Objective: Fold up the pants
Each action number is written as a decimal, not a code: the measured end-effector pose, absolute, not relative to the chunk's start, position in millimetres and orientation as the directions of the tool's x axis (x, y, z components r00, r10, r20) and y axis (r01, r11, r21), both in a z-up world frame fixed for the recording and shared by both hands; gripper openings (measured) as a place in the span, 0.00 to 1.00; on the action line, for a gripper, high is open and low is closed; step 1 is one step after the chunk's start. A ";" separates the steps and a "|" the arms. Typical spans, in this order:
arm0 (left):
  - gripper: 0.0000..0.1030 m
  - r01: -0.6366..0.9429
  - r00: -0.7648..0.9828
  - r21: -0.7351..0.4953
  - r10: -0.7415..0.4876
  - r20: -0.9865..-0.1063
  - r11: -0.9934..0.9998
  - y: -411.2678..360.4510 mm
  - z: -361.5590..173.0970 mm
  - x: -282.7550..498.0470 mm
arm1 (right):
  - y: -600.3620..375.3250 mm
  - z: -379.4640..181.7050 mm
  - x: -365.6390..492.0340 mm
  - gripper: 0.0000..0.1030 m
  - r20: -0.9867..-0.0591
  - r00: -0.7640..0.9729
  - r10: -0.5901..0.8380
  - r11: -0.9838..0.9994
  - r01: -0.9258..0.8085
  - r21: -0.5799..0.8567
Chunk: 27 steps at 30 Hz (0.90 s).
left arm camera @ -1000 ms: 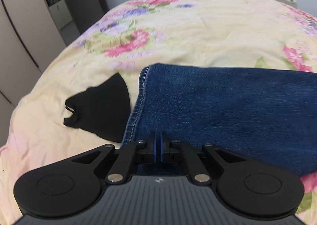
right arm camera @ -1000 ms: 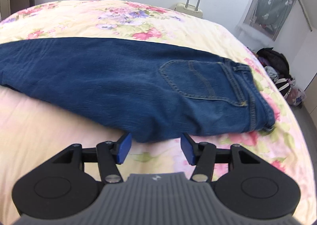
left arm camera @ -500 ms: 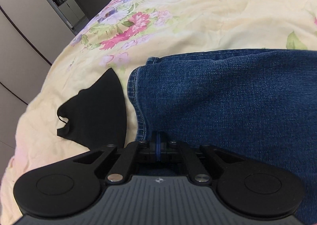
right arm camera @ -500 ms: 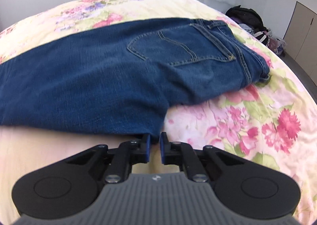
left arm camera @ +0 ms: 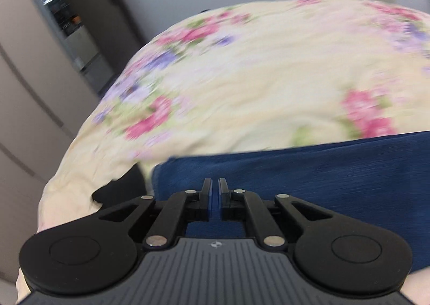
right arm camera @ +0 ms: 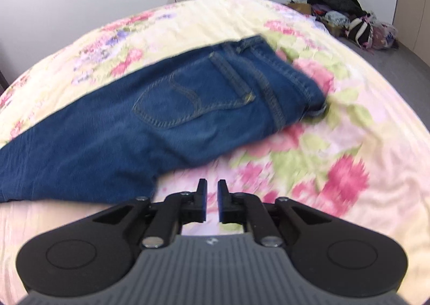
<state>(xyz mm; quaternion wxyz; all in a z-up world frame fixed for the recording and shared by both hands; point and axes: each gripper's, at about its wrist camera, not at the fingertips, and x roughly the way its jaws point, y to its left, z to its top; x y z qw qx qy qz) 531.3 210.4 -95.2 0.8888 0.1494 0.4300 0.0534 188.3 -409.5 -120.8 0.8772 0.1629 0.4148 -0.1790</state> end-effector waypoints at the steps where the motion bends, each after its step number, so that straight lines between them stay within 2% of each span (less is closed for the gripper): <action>1: 0.06 0.075 0.638 0.294 0.181 -0.749 0.953 191.3 -86.1 527.7 | -419.8 -116.4 187.7 0.07 -0.777 0.602 -0.185 0.886 0.445 0.134; 2: 0.07 0.111 0.648 0.278 0.143 -0.748 0.954 174.0 -79.0 524.7 | -431.0 -113.2 189.9 0.14 -0.771 0.610 -0.183 0.889 0.437 0.135; 4: 0.07 0.175 0.663 0.255 0.078 -0.745 0.951 137.7 -69.1 520.1 | -457.2 -106.9 194.2 0.19 -0.752 0.641 -0.157 0.900 0.406 0.158; 7: 0.08 0.283 0.676 0.244 -0.012 -0.737 0.928 73.8 -67.8 517.5 | -496.8 -99.7 209.7 0.21 -0.721 0.683 -0.119 0.920 0.350 0.179; 11: 0.12 0.403 0.673 0.239 -0.109 -0.732 0.883 -2.8 -78.3 515.3 | -550.0 -98.5 245.2 0.29 -0.687 0.724 -0.063 0.929 0.294 0.225; 13: 0.20 0.463 0.655 0.215 -0.168 -0.737 0.860 -35.3 -86.6 516.7 | -572.0 -100.5 268.3 0.30 -0.679 0.732 -0.052 0.935 0.275 0.225; 17: 0.34 0.599 0.594 0.199 -0.264 -0.760 0.775 -97.1 -107.2 519.9 | -612.8 -112.6 321.5 0.42 -0.672 0.740 -0.030 0.952 0.227 0.207; 22: 0.56 0.699 0.542 0.207 -0.319 -0.778 0.684 -151.4 -132.4 530.1 | -649.5 -144.4 380.7 0.42 -0.689 0.722 0.062 0.947 0.176 0.270; 25: 0.64 0.746 0.487 0.175 -0.347 -0.801 0.642 -171.4 -148.8 540.0 | -662.1 -160.0 400.7 0.43 -0.693 0.711 0.119 0.942 0.139 0.304; 27: 0.65 0.753 0.479 0.181 -0.338 -0.810 0.633 -182.4 -161.6 547.8 | -670.7 -169.2 410.9 0.43 -0.688 0.708 0.161 0.930 0.125 0.346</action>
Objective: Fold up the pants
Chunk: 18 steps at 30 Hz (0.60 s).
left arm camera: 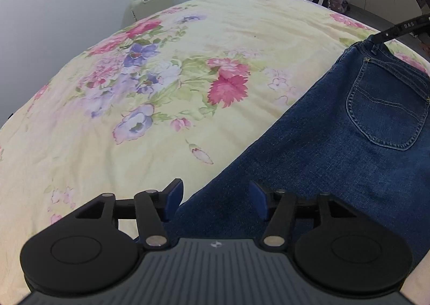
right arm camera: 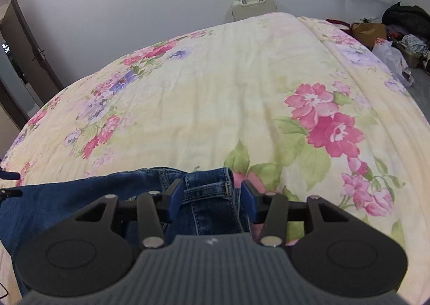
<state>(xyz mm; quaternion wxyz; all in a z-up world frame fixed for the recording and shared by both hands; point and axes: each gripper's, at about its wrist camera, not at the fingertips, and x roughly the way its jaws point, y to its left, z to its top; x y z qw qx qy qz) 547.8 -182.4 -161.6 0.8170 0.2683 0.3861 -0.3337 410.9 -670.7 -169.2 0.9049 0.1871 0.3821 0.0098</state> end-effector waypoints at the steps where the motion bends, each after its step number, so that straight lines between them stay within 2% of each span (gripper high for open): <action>1: 0.65 0.749 0.480 0.180 -0.334 -0.812 0.638 -186.0 -166.9 551.3 | -674.8 -173.4 415.3 0.46 -0.684 0.709 0.173 0.922 0.127 0.365; 4: 0.63 0.738 0.450 0.131 -0.337 -0.827 0.662 -193.8 -183.7 562.2 | -684.2 -186.9 422.6 0.44 -0.655 0.719 0.232 0.882 0.130 0.454; 5: 0.61 0.730 0.437 0.114 -0.332 -0.836 0.674 -194.7 -189.5 565.0 | -684.1 -190.9 424.1 0.31 -0.651 0.717 0.248 0.873 0.125 0.471; 6: 0.50 0.728 0.426 0.101 -0.333 -0.841 0.678 -195.8 -194.5 565.5 | -682.1 -194.2 424.8 0.28 -0.647 0.717 0.260 0.871 0.115 0.477; 7: 0.40 0.730 0.420 0.091 -0.339 -0.842 0.677 -196.7 -198.0 563.0 | -678.0 -195.4 423.2 0.15 -0.641 0.721 0.265 0.877 0.097 0.471; 8: 0.37 0.732 0.433 0.107 -0.338 -0.836 0.673 -198.5 -200.1 558.3 | -672.5 -194.9 420.6 0.13 -0.630 0.726 0.275 0.887 0.061 0.457; 10: 0.21 0.741 0.464 0.154 -0.333 -0.821 0.654 -203.3 -202.2 547.8 | -655.8 -190.1 411.5 0.08 -0.632 0.734 0.247 0.933 -0.005 0.359; 11: 0.19 0.740 0.477 0.173 -0.327 -0.816 0.650 -205.3 -202.6 544.3 | -649.4 -188.3 405.8 0.05 -0.636 0.734 0.239 0.948 -0.034 0.316; 14: 0.09 0.730 0.512 0.217 -0.310 -0.801 0.648 -207.2 -200.9 537.4 | -633.4 -180.4 389.0 0.05 -0.642 0.746 0.176 0.978 -0.061 0.197; 18: 0.06 0.693 0.568 0.258 -0.289 -0.770 0.673 -211.1 -195.9 531.4 | -615.8 -160.4 377.9 0.04 -0.617 0.784 0.068 0.997 -0.031 0.071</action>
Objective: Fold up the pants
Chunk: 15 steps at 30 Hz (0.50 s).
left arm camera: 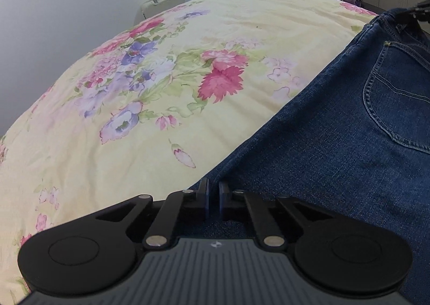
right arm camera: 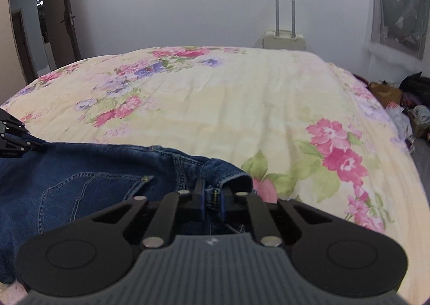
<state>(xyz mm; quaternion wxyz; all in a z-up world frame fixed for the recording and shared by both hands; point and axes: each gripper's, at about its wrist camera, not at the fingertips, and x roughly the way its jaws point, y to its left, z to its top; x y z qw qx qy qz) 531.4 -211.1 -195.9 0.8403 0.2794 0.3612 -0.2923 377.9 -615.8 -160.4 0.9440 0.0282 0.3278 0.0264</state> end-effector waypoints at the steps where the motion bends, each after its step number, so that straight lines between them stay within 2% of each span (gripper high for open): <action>1: 0.05 0.685 0.570 0.256 -0.284 -0.771 0.682 -211.3 -196.3 532.4 | -614.5 -151.7 379.5 0.04 -0.600 0.800 0.034 0.999 -0.007 0.047; 3: 0.06 0.667 0.570 0.242 -0.274 -0.775 0.704 -211.8 -198.2 534.2 | -616.8 -140.2 389.4 0.03 -0.587 0.810 -0.006 0.998 0.038 0.043; 5: 0.08 0.649 0.573 0.227 -0.271 -0.774 0.726 -211.4 -196.5 534.1 | -619.4 -146.1 409.9 0.03 -0.643 0.766 -0.027 0.996 0.078 0.052; 7: 0.21 0.627 0.579 0.217 -0.261 -0.772 0.748 -208.6 -190.7 533.5 | -619.9 -163.0 424.2 0.03 -0.709 0.703 -0.061 0.993 0.118 0.031; 9: 0.22 0.607 0.591 0.211 -0.259 -0.764 0.766 -203.9 -181.0 530.8 | -622.6 -170.8 428.2 0.09 -0.725 0.684 -0.079 0.985 0.166 0.050; 11: 0.24 0.598 0.599 0.202 -0.265 -0.755 0.776 -200.5 -168.7 525.5 | -632.6 -168.8 423.7 0.23 -0.717 0.692 -0.085 0.967 0.231 0.109; 15: 0.25 0.575 0.602 0.150 -0.291 -0.744 0.804 -194.4 -149.3 507.9 | -651.7 -143.8 387.9 0.24 -0.675 0.736 -0.039 0.919 0.291 0.264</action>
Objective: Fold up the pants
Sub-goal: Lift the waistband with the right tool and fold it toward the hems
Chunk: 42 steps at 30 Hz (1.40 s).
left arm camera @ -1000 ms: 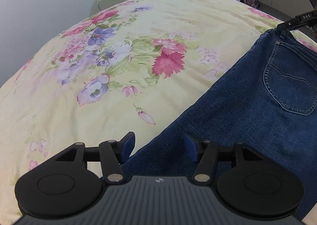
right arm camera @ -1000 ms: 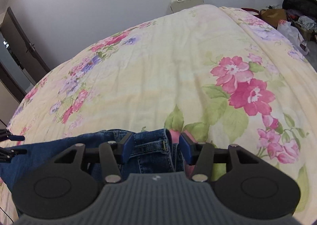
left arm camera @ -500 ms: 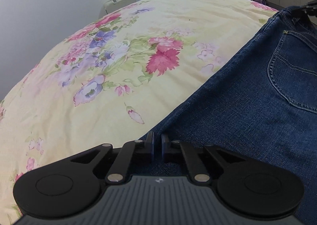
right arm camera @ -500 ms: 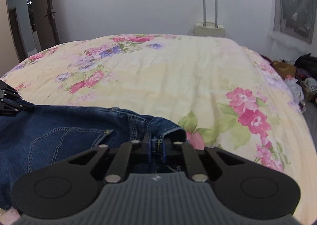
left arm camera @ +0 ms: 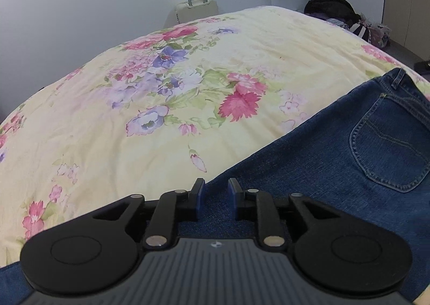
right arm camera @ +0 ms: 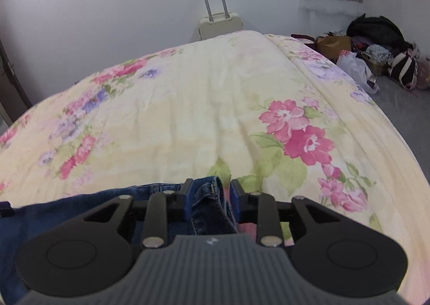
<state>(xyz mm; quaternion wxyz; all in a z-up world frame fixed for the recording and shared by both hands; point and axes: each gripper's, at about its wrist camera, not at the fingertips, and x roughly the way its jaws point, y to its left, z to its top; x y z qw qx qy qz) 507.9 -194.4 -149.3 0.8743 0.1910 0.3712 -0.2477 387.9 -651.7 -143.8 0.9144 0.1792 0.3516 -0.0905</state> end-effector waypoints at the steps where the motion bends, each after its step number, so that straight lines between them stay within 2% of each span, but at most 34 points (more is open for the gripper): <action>1: 0.25 0.568 0.604 0.140 -0.295 -0.741 0.811 -193.3 -147.0 503.1 | -654.1 -138.6 373.3 0.28 -0.672 0.740 -0.030 0.903 0.308 0.298; 4: 0.25 0.563 0.599 0.116 -0.307 -0.740 0.818 -189.3 -144.7 486.0 | -662.6 -134.1 313.9 0.45 -0.648 0.762 0.009 0.817 0.368 0.444; 6: 0.25 0.556 0.599 0.116 -0.300 -0.742 0.823 -186.9 -147.7 475.5 | -666.1 -143.0 270.0 0.46 -0.628 0.777 0.042 0.736 0.401 0.545; 8: 0.25 0.539 0.576 0.077 -0.300 -0.761 0.838 -182.0 -153.9 470.7 | -667.0 -162.0 227.5 0.54 -0.602 0.795 0.066 0.634 0.433 0.641; 10: 0.25 0.511 0.556 0.041 -0.294 -0.778 0.859 -176.7 -160.4 468.4 | -668.4 -190.1 198.4 0.57 -0.571 0.813 0.115 0.502 0.449 0.740; 13: 0.25 0.483 0.537 0.024 -0.274 -0.798 0.875 -170.0 -168.1 464.3 | -666.9 -229.8 182.8 0.55 -0.525 0.837 0.155 0.330 0.457 0.826; 17: 0.24 0.467 0.513 0.014 -0.258 -0.819 0.884 -164.1 -174.6 461.5 | -668.2 -248.6 195.2 0.57 -0.423 0.894 0.146 0.206 0.390 0.897; 18: 0.24 0.466 0.509 0.017 -0.252 -0.823 0.885 -163.4 -176.8 461.2 | -671.3 -252.5 202.0 0.55 -0.428 0.891 0.150 0.182 0.400 0.898; 19: 0.24 0.465 0.504 0.020 -0.247 -0.828 0.885 -163.2 -179.0 461.3 | -673.4 -256.6 207.7 0.44 -0.445 0.881 0.162 0.152 0.423 0.893; 20: 0.24 0.467 0.499 0.019 -0.245 -0.831 0.884 -163.4 -181.1 461.5 | -674.7 -256.9 211.6 0.23 -0.466 0.869 0.166 0.147 0.445 0.883; 21: 0.24 0.470 0.496 0.021 -0.244 -0.833 0.882 -163.7 -182.8 461.4 | -677.4 -251.2 215.0 0.20 -0.485 0.858 0.168 0.180 0.457 0.871; 22: 0.23 0.476 0.495 0.026 -0.243 -0.834 0.879 -164.3 -184.8 461.7 | -678.5 -238.4 217.0 0.13 -0.496 0.854 0.157 0.252 0.450 0.856; 23: 0.23 0.482 0.494 0.036 -0.238 -0.836 0.875 -165.4 -188.1 462.3 | -680.1 -218.1 219.2 0.08 -0.512 0.851 0.120 0.372 0.439 0.818; 26: 0.23 0.484 0.494 0.053 -0.222 -0.841 0.873 -166.7 -198.8 465.1 | -653.8 -158.6 239.4 0.05 -0.570 0.821 -0.039 0.777 0.384 0.500; 28: 0.23 0.471 0.487 0.030 -0.231 -0.842 0.882 -164.2 -202.3 467.8 | -643.4 -155.0 254.8 0.04 -0.620 0.780 -0.086 0.864 0.368 0.344; 33: 0.25 0.471 0.503 0.032 -0.238 -0.831 0.882 -155.7 -192.4 465.5 | -647.3 -195.4 263.9 0.05 -0.738 0.667 -0.097 0.874 0.412 0.258; 36: 0.34 0.450 0.523 0.019 -0.246 -0.816 0.893 -134.7 -173.9 463.0 | -642.7 -198.3 274.0 0.12 -0.764 0.633 -0.122 0.877 0.429 0.215; 38: 0.38 0.413 0.540 -0.010 -0.254 -0.803 0.911 -111.0 -158.6 459.6 | -639.0 -190.9 278.6 0.25 -0.774 0.617 -0.145 0.876 0.443 0.189; 40: 0.42 0.371 0.553 -0.044 -0.259 -0.792 0.927 -81.3 -143.8 454.6 | -629.2 -174.6 276.2 0.32 -0.766 0.614 -0.190 0.884 0.447 0.139; 42: 0.42 0.331 0.566 -0.074 -0.260 -0.783 0.941 -48.2 -130.4 446.4 | -610.3 -156.9 270.5 0.33 -0.747 0.610 -0.263 0.893 0.447 0.050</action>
